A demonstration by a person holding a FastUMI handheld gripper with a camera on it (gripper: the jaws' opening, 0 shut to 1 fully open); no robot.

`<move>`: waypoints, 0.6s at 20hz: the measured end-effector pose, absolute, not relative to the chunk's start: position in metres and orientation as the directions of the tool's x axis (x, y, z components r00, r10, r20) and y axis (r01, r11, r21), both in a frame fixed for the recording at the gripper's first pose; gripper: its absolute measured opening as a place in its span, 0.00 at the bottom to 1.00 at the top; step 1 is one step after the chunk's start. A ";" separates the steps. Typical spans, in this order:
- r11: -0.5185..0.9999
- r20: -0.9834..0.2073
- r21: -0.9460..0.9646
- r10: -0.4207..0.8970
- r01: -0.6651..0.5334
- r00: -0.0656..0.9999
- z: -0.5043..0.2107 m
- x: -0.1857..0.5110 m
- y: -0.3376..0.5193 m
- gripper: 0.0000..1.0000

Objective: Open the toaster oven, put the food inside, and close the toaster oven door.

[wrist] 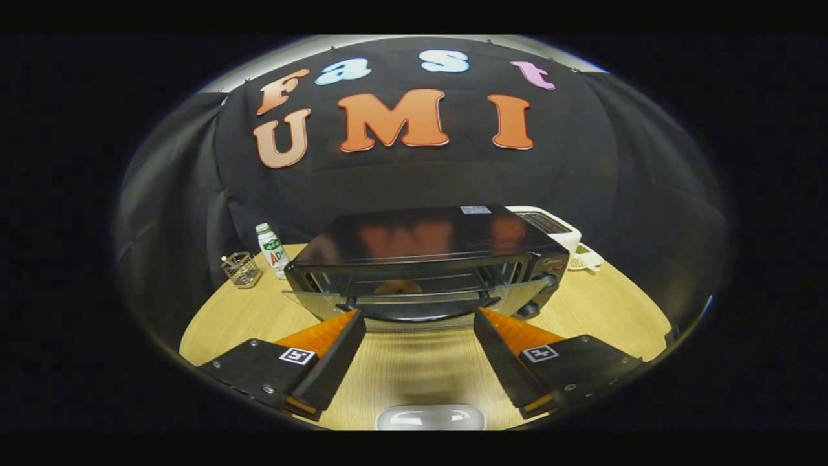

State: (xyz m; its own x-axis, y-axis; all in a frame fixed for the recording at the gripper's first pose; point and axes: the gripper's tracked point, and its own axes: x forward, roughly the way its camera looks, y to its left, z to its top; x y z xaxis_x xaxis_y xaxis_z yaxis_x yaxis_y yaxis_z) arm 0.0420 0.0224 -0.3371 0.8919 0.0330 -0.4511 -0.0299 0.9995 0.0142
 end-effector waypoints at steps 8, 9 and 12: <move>0.999 -0.413 -0.008 0.031 -0.038 0.910 -0.303 0.055 0.024 1.00; 0.999 -0.400 -0.010 0.033 -0.040 0.916 -0.293 0.056 0.025 1.00; 0.999 -0.359 -0.025 0.029 -0.041 0.933 -0.258 0.058 0.023 1.00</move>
State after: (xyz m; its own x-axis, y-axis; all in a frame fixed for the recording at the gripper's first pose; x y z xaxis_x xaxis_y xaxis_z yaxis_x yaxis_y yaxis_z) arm 0.0579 0.0231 -0.2575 0.9328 0.0289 -0.3592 -0.0405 0.9989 -0.0248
